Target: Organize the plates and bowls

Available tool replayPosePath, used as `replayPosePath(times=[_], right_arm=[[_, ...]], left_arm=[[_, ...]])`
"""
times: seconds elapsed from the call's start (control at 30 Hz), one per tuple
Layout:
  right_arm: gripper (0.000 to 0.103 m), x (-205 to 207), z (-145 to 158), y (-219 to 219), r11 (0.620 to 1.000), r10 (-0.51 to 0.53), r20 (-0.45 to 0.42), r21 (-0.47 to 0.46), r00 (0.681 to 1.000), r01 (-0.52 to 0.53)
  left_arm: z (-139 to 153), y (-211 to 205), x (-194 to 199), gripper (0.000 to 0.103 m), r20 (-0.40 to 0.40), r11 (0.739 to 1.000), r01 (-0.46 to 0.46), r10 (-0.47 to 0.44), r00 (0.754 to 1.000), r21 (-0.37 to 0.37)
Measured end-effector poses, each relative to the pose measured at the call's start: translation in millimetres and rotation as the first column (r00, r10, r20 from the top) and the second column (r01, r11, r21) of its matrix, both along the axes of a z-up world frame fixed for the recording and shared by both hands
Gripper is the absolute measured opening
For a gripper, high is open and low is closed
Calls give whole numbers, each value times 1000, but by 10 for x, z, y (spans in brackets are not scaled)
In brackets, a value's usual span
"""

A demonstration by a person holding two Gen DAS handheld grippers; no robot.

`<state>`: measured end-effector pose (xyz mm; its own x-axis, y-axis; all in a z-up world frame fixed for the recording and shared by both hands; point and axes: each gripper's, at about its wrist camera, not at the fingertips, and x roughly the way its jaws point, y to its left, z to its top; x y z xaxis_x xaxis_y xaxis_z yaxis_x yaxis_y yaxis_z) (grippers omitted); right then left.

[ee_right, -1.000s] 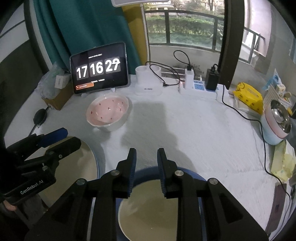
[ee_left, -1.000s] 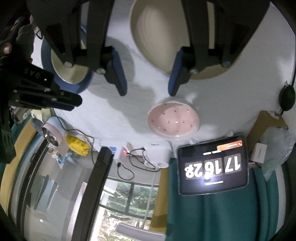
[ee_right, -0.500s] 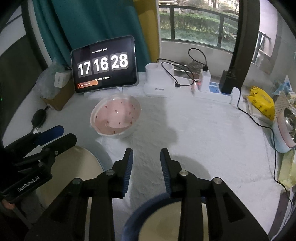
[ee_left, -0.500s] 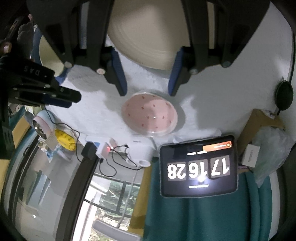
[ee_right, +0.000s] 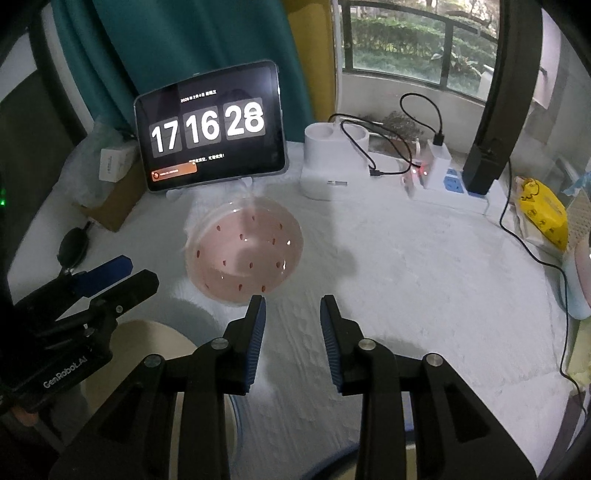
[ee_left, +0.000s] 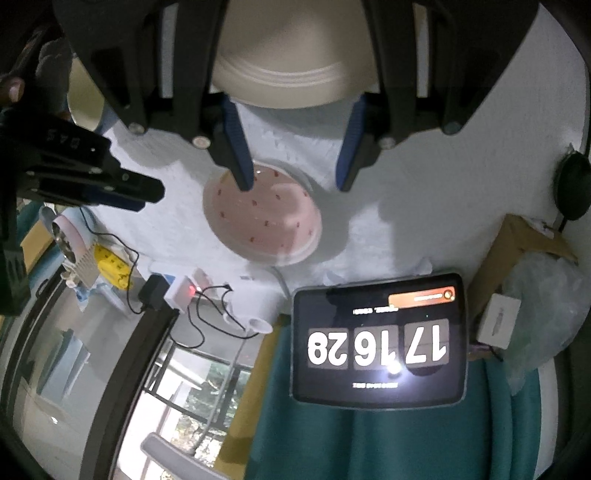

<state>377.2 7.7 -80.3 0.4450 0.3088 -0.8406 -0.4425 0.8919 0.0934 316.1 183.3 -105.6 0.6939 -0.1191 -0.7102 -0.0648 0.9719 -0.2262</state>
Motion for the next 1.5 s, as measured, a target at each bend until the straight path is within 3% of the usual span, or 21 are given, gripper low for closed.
replayPosePath(times=[0.67, 1.07, 1.33, 1.4, 1.5], right_arm=[[33, 547, -430, 195, 999, -42, -106, -8, 993, 42], [33, 683, -656, 286, 999, -43, -210, -16, 977, 41], [32, 718, -742, 311, 999, -33, -246, -3, 969, 33], [28, 718, -755, 327, 1000, -25, -251, 0, 968, 26], [22, 700, -754, 361, 1000, -10, -240, 1, 971, 11]], left_arm=[[-312, 111, 457, 48, -91, 1000, -6, 3, 996, -30], [-498, 84, 611, 48, -158, 999, 9, -15, 987, -41], [-543, 73, 650, 47, -162, 999, 18, -24, 987, -43], [-554, 69, 660, 47, -160, 999, 21, -28, 987, -42], [-568, 68, 669, 37, -150, 998, 29, -36, 988, -52]])
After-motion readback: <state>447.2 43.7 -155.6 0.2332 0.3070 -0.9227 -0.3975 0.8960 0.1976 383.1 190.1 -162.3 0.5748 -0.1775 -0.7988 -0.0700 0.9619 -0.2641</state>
